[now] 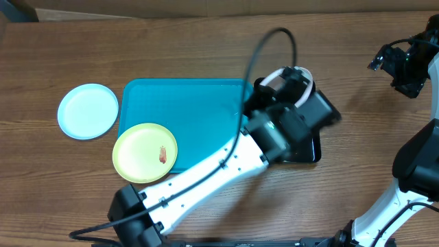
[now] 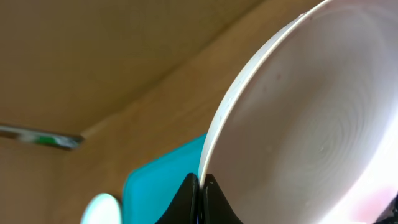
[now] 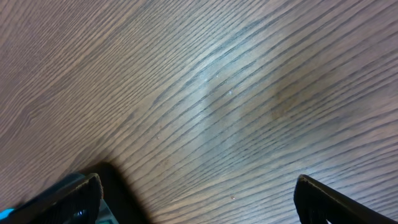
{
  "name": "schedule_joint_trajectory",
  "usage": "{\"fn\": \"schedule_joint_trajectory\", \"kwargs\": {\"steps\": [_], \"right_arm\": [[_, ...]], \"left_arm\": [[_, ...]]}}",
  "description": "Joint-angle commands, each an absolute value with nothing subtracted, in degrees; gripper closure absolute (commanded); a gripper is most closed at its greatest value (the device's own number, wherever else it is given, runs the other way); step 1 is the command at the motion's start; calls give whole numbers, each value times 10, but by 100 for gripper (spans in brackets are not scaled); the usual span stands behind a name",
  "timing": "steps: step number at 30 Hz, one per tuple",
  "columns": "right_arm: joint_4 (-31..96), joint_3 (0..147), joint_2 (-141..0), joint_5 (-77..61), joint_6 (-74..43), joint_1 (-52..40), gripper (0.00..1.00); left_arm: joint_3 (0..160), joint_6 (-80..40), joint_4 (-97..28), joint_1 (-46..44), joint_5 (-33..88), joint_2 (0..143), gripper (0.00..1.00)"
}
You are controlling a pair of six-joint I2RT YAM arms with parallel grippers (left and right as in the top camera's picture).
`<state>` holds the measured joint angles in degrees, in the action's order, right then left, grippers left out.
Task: Clean dirty plates on tray and stack at the side
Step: 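Carry the white plate left and stack it on the light-blue plate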
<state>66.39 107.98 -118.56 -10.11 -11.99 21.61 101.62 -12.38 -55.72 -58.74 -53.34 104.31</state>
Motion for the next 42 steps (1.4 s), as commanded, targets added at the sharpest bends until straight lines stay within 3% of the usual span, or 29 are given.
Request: {"fn": "schedule_joint_trajectory", "kwargs": {"steps": [1,6,23,30,42], "right_arm": [[661,1091,-1178,-104,-122,213,0],[660,1091,-1178,-104,-122,213,0],[661,1091,-1178,-104,-122,213,0],[661,1091,-1178,-104,-123,213,0],[661,1091,-1178,-104,-122,213,0]], "left_arm": [[1033,-117,-556,-630,-669,1025,96],[1033,-115,-555,-677,-758,1025,96],[1033,-143,-555,-674,-718,1026,96],[1033,-185,-557,-615,-538,1027,96],[1033,-196,-573,-297,98,1028,96]]}}
